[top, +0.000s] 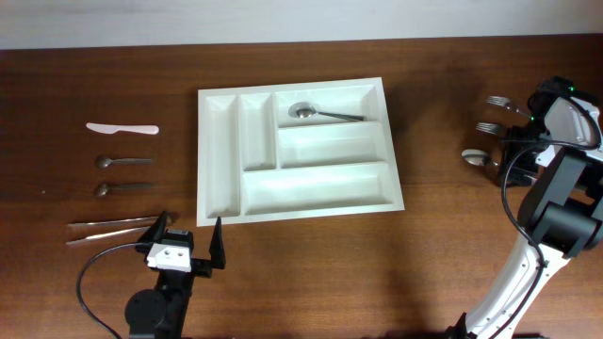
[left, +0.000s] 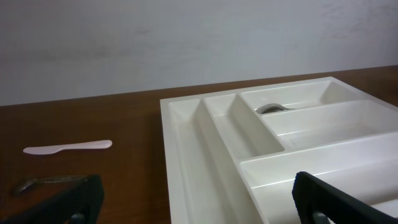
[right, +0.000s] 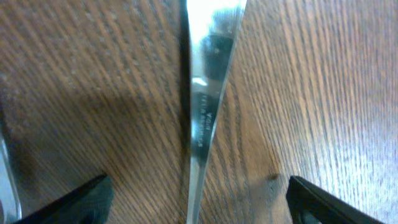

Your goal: Pack container

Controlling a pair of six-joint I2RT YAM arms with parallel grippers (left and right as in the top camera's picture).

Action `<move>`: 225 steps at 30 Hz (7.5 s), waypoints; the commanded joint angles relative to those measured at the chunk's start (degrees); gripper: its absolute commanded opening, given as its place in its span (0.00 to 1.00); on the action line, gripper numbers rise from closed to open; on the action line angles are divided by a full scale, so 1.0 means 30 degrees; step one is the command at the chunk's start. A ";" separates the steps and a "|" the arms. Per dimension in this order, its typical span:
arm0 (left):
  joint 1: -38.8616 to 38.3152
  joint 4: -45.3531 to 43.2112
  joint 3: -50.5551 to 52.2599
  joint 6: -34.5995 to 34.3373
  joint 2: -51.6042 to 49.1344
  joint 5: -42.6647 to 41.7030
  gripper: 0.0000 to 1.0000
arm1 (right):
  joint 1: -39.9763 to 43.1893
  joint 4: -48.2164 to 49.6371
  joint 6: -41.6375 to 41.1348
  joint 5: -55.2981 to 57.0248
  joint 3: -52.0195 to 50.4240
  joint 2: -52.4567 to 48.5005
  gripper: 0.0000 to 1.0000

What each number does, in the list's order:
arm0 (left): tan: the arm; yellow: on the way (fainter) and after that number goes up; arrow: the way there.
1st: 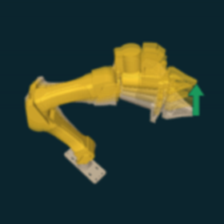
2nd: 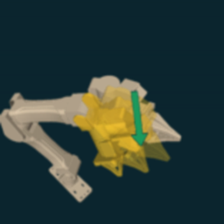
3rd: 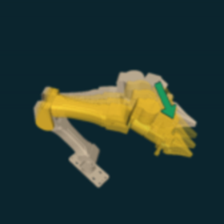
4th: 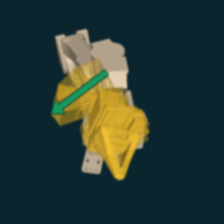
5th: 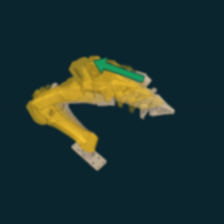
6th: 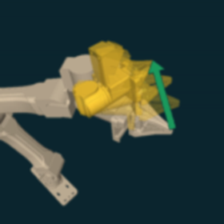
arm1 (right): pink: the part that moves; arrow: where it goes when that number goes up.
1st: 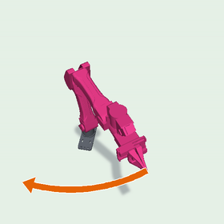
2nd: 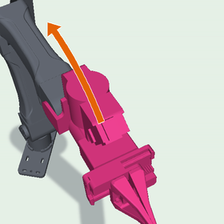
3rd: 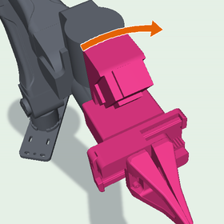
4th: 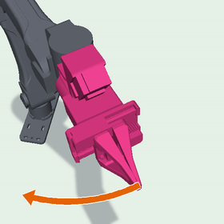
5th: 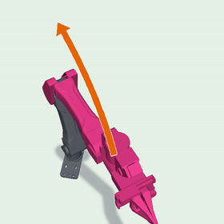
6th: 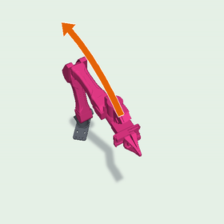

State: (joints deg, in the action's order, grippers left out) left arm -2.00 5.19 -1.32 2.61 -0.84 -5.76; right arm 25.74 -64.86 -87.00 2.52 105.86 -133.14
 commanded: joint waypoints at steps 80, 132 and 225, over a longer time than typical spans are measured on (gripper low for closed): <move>0.0102 0.0066 0.0073 0.0160 0.0160 0.0066 0.99 | -0.3453 -0.2805 -0.0867 -0.0678 0.7555 -0.1763 0.89; 0.0102 0.0066 0.0073 0.0160 0.0160 0.0073 0.99 | -0.3198 -0.2900 0.0335 0.0291 0.6674 -0.3650 0.93; 0.0102 0.0066 0.0073 0.0160 0.0168 0.0073 0.99 | -0.5807 -0.3825 0.4583 -0.1902 1.4236 -0.3271 0.04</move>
State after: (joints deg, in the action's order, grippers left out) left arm -2.00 5.17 -1.32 2.61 -0.84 -5.76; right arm 11.88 -76.09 -75.68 0.01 143.55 -143.79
